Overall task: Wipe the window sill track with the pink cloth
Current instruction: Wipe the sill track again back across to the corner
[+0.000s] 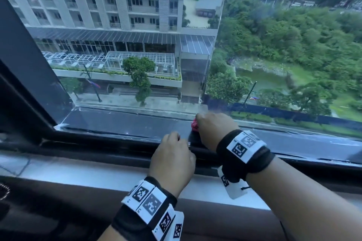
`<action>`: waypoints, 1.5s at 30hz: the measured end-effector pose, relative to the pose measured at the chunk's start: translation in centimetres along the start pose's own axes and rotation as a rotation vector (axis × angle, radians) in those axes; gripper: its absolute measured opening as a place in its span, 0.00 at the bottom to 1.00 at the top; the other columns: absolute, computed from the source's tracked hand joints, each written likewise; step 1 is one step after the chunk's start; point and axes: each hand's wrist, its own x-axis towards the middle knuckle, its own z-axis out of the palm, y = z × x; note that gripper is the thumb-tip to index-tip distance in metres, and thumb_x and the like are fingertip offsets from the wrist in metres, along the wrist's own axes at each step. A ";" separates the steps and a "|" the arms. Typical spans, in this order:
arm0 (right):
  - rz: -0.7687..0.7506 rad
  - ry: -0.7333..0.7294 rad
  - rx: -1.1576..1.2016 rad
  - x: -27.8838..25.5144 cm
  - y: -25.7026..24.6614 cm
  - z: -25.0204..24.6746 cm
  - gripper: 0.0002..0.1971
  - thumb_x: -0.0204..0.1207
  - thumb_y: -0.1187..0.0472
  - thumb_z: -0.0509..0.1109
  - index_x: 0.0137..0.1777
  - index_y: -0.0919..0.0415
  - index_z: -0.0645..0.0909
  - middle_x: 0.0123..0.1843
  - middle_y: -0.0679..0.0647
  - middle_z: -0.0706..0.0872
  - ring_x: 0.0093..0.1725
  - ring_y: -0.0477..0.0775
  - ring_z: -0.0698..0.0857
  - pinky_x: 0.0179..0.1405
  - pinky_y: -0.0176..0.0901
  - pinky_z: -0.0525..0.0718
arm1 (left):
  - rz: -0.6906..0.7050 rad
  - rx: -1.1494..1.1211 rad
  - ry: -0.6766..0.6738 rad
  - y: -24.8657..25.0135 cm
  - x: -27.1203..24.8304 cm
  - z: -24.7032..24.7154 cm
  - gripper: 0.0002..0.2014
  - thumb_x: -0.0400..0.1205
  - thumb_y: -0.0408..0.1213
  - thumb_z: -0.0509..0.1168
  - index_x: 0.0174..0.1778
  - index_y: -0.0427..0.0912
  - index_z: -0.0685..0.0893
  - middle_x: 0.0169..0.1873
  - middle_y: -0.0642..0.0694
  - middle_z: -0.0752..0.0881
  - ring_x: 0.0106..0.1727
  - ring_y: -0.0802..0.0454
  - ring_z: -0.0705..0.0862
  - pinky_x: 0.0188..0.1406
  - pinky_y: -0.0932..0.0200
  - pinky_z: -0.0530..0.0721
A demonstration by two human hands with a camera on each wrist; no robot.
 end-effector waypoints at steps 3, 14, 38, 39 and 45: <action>-0.044 0.072 0.030 0.3 -1.7 1.7 0.14 0.81 0.62 0.55 0.64 0.62 0.71 0.57 0.59 0.85 0.53 0.61 0.85 0.44 0.49 0.79 | -0.025 0.033 0.016 -1.5 -0.1 -0.4 0.10 0.82 0.39 0.58 0.52 0.43 0.84 0.55 0.49 0.78 0.60 0.49 0.75 0.57 0.58 0.79; -0.118 0.091 0.159 2.5 -7.9 3.3 0.23 0.79 0.61 0.57 0.74 0.57 0.63 0.74 0.54 0.74 0.73 0.57 0.73 0.65 0.54 0.79 | -0.064 0.080 0.073 -7.9 -1.5 -1.4 0.20 0.81 0.34 0.61 0.70 0.45 0.82 0.71 0.44 0.77 0.76 0.45 0.71 0.75 0.53 0.71; -0.314 0.141 0.265 4.6 -15.0 3.9 0.32 0.80 0.63 0.59 0.83 0.50 0.55 0.84 0.49 0.60 0.83 0.52 0.60 0.77 0.42 0.62 | -0.205 0.043 -0.167 -15.7 -6.1 -4.2 0.34 0.84 0.42 0.58 0.83 0.68 0.52 0.86 0.40 0.36 0.85 0.29 0.41 0.86 0.41 0.46; -0.320 0.139 0.279 4.8 -15.2 3.9 0.31 0.80 0.63 0.59 0.83 0.50 0.55 0.84 0.49 0.60 0.83 0.52 0.60 0.78 0.42 0.61 | -0.193 0.023 -0.167 -15.7 -6.1 -4.1 0.34 0.84 0.42 0.59 0.83 0.67 0.52 0.86 0.41 0.36 0.85 0.30 0.41 0.86 0.42 0.46; -0.347 0.156 0.333 5.5 -16.5 4.3 0.30 0.81 0.64 0.58 0.82 0.52 0.58 0.84 0.50 0.62 0.82 0.53 0.61 0.80 0.42 0.56 | -0.169 -0.102 -0.118 -15.9 -6.8 -4.5 0.36 0.80 0.35 0.58 0.85 0.55 0.55 0.87 0.53 0.44 0.87 0.39 0.47 0.85 0.47 0.55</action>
